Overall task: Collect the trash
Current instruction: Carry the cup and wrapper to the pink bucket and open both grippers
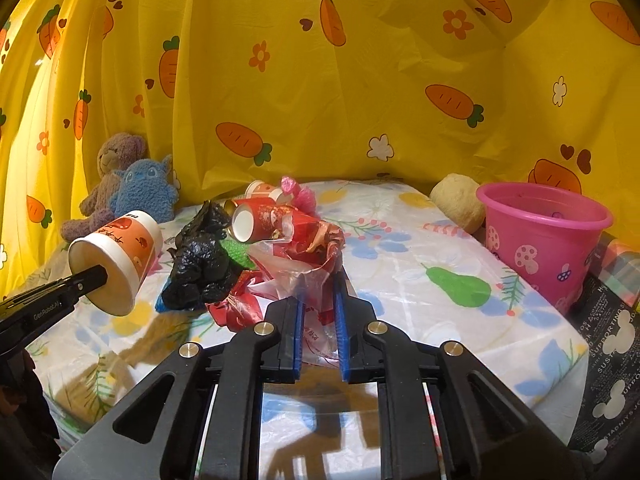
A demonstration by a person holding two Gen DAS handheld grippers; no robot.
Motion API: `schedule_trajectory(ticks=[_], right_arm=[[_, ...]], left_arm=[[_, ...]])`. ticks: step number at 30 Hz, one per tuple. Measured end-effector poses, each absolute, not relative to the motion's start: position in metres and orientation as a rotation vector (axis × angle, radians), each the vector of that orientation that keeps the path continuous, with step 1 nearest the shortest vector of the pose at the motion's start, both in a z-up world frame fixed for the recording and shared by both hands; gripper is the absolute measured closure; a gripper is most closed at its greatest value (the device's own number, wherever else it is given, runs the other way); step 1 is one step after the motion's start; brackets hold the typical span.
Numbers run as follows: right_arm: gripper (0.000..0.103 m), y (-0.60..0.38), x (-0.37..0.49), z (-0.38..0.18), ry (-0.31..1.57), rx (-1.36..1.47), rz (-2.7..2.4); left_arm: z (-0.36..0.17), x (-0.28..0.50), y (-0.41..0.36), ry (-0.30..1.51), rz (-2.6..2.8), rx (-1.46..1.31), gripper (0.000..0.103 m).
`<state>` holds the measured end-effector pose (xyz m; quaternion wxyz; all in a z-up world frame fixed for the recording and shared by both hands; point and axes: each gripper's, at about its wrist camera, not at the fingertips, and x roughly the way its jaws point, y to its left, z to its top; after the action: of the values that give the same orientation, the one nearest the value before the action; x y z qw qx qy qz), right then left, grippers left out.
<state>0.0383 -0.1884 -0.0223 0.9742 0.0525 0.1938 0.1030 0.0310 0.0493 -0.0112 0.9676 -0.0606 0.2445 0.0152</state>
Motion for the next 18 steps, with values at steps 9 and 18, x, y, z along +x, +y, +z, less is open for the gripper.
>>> schedule_trajectory(ticks=[9,18], right_arm=[[0.088,-0.262,0.054,0.02,0.256,0.103,0.003],[0.088,-0.349,0.09,0.04,0.195,0.107,-0.204]], left_arm=[[0.039,0.08,-0.059,0.434,-0.236,-0.049,0.101],[0.049,0.157,-0.177,0.441,-0.454,-0.001,0.101]])
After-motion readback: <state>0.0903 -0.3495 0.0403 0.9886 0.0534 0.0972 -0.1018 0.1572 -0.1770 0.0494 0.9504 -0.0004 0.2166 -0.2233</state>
